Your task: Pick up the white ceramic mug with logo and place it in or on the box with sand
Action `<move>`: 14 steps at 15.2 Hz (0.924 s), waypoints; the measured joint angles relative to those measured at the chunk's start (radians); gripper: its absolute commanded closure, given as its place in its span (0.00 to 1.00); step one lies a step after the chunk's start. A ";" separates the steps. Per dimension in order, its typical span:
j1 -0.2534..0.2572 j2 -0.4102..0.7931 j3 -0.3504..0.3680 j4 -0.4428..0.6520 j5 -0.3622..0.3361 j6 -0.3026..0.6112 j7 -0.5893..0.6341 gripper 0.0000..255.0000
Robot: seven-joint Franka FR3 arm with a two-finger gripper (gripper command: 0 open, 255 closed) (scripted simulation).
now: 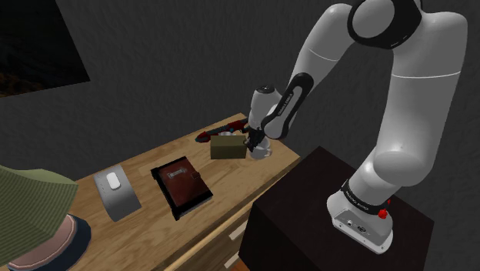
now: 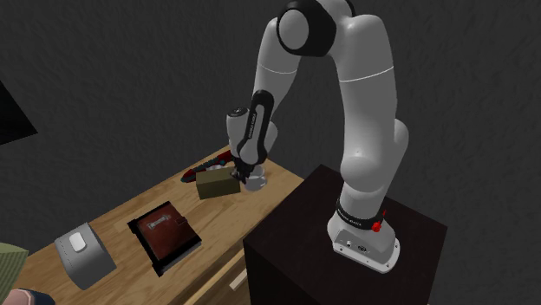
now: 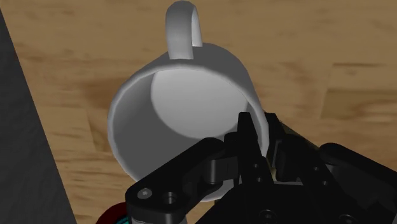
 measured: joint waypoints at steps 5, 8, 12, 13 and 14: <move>-0.030 -0.081 0.034 -0.025 0.031 -0.057 -0.032 1.00; -0.046 -0.129 0.057 -0.033 0.057 -0.098 -0.054 1.00; -0.063 -0.192 0.080 -0.043 0.094 -0.150 -0.087 1.00; -0.066 -0.209 0.085 -0.046 0.103 -0.163 -0.094 1.00; -0.069 -0.224 0.090 -0.044 0.113 -0.179 -0.103 1.00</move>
